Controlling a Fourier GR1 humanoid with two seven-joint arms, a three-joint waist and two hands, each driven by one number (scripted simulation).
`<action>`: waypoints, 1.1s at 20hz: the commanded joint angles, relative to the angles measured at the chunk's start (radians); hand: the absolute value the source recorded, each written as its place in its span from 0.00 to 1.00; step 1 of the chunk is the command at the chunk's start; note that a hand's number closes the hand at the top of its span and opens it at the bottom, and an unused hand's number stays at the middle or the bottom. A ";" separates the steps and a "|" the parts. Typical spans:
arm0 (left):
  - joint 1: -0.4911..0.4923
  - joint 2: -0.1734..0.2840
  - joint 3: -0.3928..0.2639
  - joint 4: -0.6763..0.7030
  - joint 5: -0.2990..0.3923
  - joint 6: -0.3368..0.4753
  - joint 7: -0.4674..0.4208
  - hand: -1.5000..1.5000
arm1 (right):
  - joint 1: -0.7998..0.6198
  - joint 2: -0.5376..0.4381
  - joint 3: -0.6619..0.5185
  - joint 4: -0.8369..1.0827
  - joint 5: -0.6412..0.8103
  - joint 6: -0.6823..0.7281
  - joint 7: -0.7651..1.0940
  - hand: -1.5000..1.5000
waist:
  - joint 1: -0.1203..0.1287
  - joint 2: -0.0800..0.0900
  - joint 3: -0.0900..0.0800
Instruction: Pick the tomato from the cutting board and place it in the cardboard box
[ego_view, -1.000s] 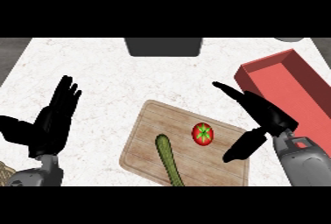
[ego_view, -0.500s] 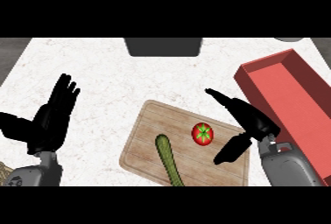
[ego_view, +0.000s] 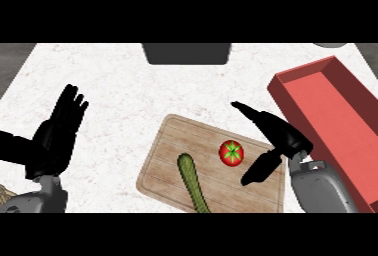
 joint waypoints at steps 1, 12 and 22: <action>0.043 -0.013 0.006 -0.018 0.014 -0.035 -0.036 0.50 | 0.000 0.061 0.035 -0.005 0.036 0.006 0.046 0.00 | 0.001 0.000 0.000; -0.001 -0.011 0.032 0.008 -0.007 -0.042 -0.010 0.50 | 0.064 0.051 0.013 0.102 0.129 -0.020 -0.129 0.00 | -0.001 0.000 0.000; -0.009 -0.019 0.055 0.038 0.010 -0.065 -0.029 0.50 | 0.042 0.070 0.003 0.127 0.178 -0.014 -0.171 0.00 | -0.001 0.000 0.000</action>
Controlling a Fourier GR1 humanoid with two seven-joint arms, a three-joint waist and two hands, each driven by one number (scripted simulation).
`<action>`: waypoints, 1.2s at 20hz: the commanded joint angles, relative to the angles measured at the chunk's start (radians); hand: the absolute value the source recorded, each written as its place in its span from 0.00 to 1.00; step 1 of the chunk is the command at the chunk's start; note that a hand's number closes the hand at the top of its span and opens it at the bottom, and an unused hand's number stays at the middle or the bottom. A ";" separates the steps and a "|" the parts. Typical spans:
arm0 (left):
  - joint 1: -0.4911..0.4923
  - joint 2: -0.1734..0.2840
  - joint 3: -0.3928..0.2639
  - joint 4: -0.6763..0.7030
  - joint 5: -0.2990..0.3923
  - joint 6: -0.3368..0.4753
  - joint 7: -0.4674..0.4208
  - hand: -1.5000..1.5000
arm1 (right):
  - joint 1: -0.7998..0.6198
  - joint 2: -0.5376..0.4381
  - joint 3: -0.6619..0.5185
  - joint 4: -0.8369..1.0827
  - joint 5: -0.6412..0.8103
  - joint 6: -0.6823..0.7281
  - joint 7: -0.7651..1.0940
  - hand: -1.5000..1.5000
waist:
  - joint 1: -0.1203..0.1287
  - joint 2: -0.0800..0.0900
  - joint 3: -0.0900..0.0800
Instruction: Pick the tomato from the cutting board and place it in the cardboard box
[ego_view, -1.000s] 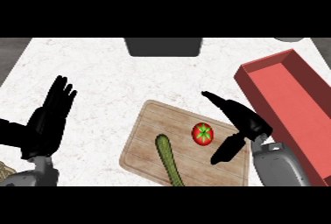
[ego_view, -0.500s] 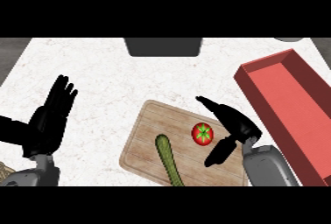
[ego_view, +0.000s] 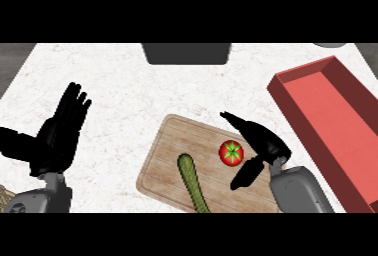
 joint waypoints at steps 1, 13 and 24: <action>0.001 0.007 -0.002 -0.046 -0.006 -0.002 0.048 0.50 | -0.008 0.039 0.009 0.068 0.052 -0.060 -0.046 0.00 | 0.001 0.000 0.000; -0.010 -0.018 0.000 0.033 -0.013 -0.009 -0.010 0.50 | 0.071 -0.025 0.057 -0.061 0.163 -0.089 -0.173 1.00 | -0.002 -0.001 0.000; 0.025 -0.008 0.005 -0.008 -0.010 -0.013 0.003 0.50 | 0.122 0.076 0.616 -0.175 0.614 -0.358 0.183 1.00 | -0.001 -0.005 0.000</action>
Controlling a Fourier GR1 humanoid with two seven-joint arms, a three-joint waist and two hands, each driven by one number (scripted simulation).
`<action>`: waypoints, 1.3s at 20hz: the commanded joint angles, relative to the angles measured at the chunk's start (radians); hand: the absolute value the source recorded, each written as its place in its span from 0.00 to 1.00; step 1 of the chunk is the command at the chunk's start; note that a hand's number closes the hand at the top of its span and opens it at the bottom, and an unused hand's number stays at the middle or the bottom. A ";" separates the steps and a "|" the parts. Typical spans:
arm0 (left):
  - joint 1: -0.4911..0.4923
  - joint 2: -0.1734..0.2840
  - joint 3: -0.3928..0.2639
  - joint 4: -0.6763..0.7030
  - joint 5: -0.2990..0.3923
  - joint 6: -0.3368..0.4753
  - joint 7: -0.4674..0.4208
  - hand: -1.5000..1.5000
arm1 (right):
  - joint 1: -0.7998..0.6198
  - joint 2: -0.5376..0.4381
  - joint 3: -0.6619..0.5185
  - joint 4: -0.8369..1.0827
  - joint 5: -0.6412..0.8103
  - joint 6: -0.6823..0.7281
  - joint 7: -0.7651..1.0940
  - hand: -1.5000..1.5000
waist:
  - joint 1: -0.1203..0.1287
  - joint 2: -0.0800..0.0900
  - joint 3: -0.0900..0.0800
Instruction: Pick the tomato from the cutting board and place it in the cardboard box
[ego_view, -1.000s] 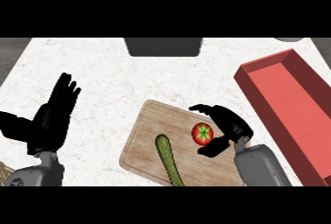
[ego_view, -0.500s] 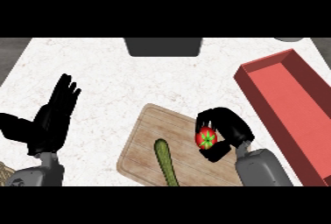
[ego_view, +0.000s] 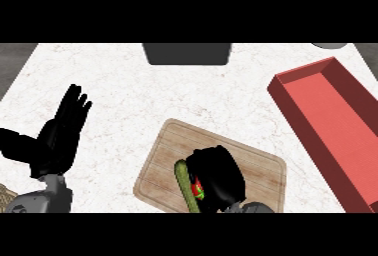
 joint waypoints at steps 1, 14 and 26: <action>0.007 -0.004 -0.010 -0.033 -0.004 0.007 0.020 0.50 | -0.027 0.014 0.243 -0.109 0.095 -0.026 0.233 1.00 | 0.005 -0.001 0.000; 0.013 -0.007 0.013 0.021 0.018 -0.015 -0.018 0.50 | -0.204 0.015 0.270 -0.514 0.118 0.036 0.599 1.00 | -0.007 0.001 0.000; 0.032 0.000 0.012 -0.003 0.008 -0.018 -0.024 0.50 | -0.349 0.015 -0.171 -0.636 0.101 0.214 0.639 1.00 | -0.005 0.004 0.000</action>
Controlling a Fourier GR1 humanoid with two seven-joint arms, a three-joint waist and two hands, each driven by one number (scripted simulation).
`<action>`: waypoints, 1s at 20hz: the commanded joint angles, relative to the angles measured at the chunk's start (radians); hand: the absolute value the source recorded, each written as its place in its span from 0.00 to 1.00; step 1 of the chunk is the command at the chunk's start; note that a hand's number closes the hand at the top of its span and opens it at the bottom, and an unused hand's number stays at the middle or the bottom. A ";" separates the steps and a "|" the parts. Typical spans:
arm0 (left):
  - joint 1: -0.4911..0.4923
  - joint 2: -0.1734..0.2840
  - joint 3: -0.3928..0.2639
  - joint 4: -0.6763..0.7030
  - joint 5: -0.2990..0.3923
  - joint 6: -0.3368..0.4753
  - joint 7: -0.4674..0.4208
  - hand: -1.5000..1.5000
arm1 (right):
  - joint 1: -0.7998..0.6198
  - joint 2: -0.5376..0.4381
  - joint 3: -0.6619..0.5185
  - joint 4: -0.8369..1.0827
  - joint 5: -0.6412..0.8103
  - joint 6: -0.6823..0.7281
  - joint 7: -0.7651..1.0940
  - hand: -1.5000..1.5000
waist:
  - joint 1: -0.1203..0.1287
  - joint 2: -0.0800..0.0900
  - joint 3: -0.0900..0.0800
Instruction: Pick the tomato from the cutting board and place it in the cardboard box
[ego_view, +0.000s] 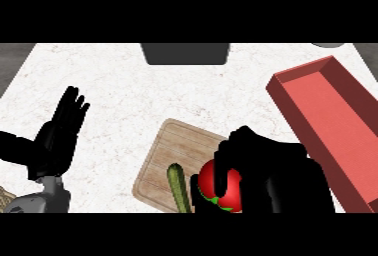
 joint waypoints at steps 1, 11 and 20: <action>0.020 -0.001 0.012 0.037 0.010 -0.024 -0.066 0.50 | -0.026 -0.023 -0.207 -0.026 -0.069 0.139 0.033 1.00 | -0.001 0.004 0.000; 0.003 -0.002 0.008 0.023 0.006 -0.012 -0.021 0.50 | 0.068 -0.235 -0.511 0.108 -0.121 0.047 -0.244 1.00 | 0.002 0.005 0.001; 0.032 -0.040 -0.048 -0.071 -0.039 0.027 0.008 0.50 | 0.055 -0.354 -0.683 0.450 -0.147 -0.110 -0.513 1.00 | 0.010 0.004 0.001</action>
